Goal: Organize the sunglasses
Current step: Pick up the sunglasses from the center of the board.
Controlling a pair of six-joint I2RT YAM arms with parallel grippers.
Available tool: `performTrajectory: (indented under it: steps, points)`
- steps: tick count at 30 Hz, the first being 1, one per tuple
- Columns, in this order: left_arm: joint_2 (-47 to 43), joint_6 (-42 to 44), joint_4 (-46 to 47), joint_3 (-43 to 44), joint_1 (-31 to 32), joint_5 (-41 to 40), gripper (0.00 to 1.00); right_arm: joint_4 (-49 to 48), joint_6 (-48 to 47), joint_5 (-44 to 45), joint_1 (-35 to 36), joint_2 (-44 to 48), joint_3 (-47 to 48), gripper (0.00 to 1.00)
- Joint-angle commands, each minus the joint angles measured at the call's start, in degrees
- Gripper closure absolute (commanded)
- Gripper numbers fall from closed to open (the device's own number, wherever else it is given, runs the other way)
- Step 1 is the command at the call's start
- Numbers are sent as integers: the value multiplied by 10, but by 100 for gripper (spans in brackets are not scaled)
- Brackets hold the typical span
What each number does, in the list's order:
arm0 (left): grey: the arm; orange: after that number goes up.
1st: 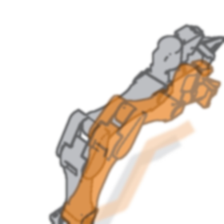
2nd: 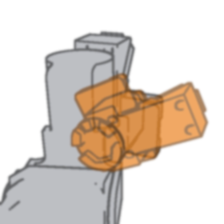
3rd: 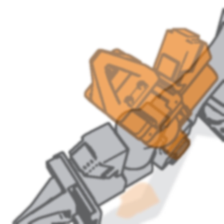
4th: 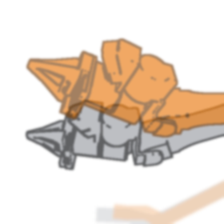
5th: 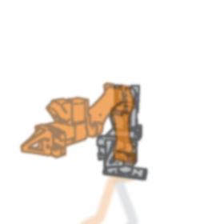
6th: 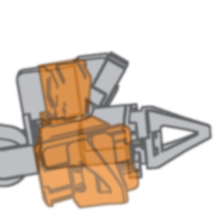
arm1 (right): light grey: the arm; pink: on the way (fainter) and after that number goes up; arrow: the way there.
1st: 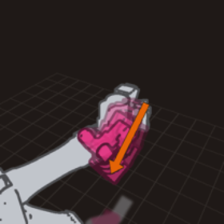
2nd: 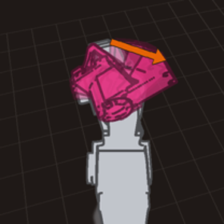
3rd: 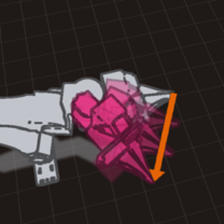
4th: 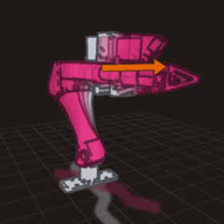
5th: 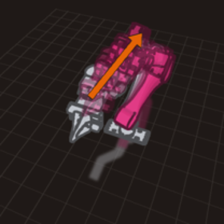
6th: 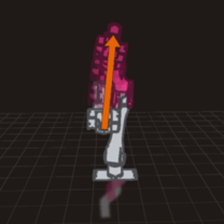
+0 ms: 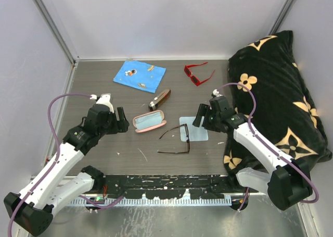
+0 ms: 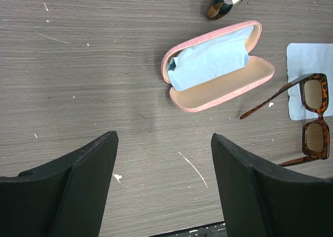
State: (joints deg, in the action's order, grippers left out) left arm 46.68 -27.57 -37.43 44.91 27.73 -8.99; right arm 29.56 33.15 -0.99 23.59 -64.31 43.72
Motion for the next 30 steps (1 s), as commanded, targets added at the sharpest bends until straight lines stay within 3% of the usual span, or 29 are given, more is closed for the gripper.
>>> performTrajectory:
  steps: [1,9,17,30]
  points:
    - [-5,8,6,24,-2,-4,25,-33,-5,-30,-2,14,1,23]
    - [-6,10,8,22,-2,-1,23,-25,-10,-25,13,14,3,23]
    - [0,10,12,23,-2,0,22,-14,8,40,107,-23,23,25]
    - [0,10,18,16,-2,2,22,-14,-6,41,137,-79,27,58]
